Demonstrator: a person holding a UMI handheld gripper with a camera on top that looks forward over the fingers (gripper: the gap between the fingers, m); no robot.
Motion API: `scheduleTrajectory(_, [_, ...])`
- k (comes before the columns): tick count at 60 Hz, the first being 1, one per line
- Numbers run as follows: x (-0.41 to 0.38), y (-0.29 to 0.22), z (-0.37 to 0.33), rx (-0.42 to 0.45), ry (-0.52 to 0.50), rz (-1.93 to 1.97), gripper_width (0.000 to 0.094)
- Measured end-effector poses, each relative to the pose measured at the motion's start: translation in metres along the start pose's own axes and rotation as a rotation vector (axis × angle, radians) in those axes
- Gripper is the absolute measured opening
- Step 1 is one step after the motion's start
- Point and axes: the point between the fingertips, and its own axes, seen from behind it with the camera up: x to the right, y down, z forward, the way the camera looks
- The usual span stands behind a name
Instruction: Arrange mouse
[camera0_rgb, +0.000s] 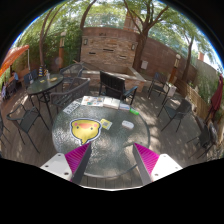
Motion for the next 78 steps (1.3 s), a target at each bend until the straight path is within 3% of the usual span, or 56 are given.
scheduleTrajectory(14, [0.023, 0.028, 0.039, -0.054, 0.008, 0.007, 0.0861])
scheduleTrajectory(23, [0.059, 0.067, 0.098, -0.109, 0.026, 0.01, 0.0857])
scheduleTrajectory(33, [0.115, 0.095, 0.199, -0.107, 0.041, 0.012, 0.0856])
scheduleTrajectory(46, [0.155, 0.067, 0.349, -0.013, -0.013, 0.008, 0.0845])
scheduleTrajectory(57, [0.156, 0.046, 0.454, -0.005, -0.07, -0.007, 0.0847])
scheduleTrajectory(78, [0.152, 0.009, 0.531, 0.009, -0.148, 0.0, 0.0828])
